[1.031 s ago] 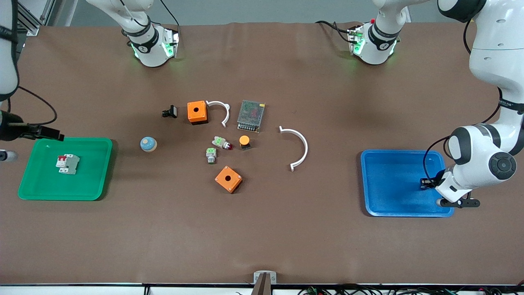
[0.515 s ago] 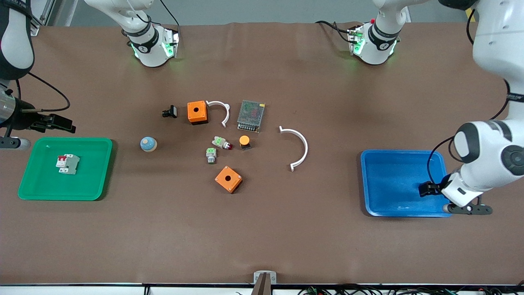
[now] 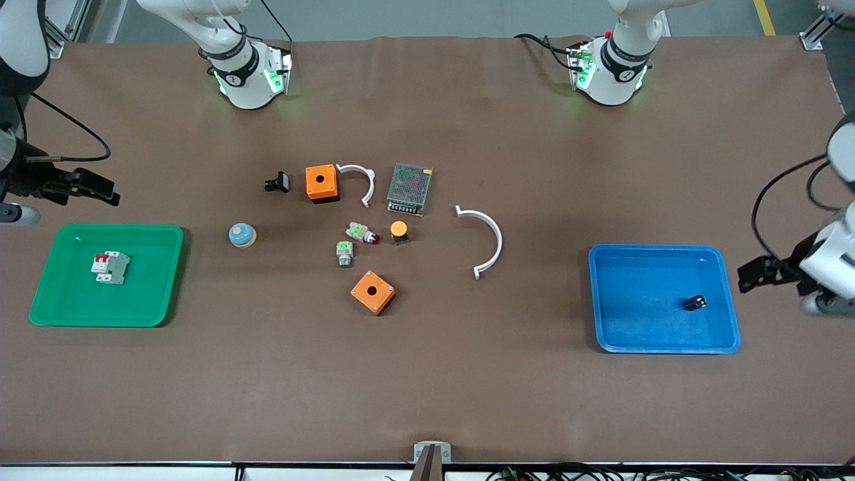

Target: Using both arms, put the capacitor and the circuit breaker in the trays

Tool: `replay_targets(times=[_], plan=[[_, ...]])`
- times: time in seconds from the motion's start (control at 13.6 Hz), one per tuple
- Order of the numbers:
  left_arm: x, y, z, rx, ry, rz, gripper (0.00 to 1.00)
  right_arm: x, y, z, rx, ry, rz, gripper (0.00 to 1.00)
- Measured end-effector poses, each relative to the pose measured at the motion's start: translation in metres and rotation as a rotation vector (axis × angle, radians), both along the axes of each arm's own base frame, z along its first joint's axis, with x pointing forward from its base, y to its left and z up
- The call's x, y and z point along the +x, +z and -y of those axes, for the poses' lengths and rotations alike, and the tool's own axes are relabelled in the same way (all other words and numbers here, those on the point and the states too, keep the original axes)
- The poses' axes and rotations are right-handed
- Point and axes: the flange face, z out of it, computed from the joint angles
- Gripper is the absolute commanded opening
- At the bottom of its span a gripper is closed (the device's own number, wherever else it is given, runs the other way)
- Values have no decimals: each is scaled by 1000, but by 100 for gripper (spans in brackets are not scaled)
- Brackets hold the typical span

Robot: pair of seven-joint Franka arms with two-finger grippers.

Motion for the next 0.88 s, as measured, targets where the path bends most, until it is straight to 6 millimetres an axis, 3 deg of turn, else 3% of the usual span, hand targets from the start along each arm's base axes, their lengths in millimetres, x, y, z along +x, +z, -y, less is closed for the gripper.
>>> replay_targets(times=[0.22, 0.37, 0.66, 0.88], plan=[[-39, 62, 15, -20, 0, -15, 100, 3, 36, 2, -7, -3, 55, 100], [-63, 88, 27, -16, -8, -41, 100, 4, 59, 7, -12, -10, 96, 100], [-103, 125, 49, -34, -5, -80, 100, 4, 69, 8, -14, -13, 111, 100], [-125, 130, 57, -31, -3, -97, 100, 4, 78, 8, -16, -13, 132, 100]])
